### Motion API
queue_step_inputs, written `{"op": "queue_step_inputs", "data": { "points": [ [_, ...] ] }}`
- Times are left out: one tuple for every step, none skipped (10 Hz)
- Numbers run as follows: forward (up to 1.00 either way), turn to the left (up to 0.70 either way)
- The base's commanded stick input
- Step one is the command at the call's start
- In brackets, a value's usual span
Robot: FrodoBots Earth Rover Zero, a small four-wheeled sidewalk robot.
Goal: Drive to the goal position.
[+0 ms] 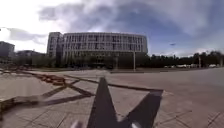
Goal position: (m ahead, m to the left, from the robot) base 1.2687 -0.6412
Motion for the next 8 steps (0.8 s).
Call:
{"op": "queue_step_inputs", "data": {
  "points": [
    [1.0, 0.0],
    [1.0, 0.09],
    [1.0, 0.31],
    [1.0, 0.12],
    [1.0, 0.0],
    [1.0, 0.0],
    [1.0, 0.0],
    [1.0, 0.0]
  ]
}}
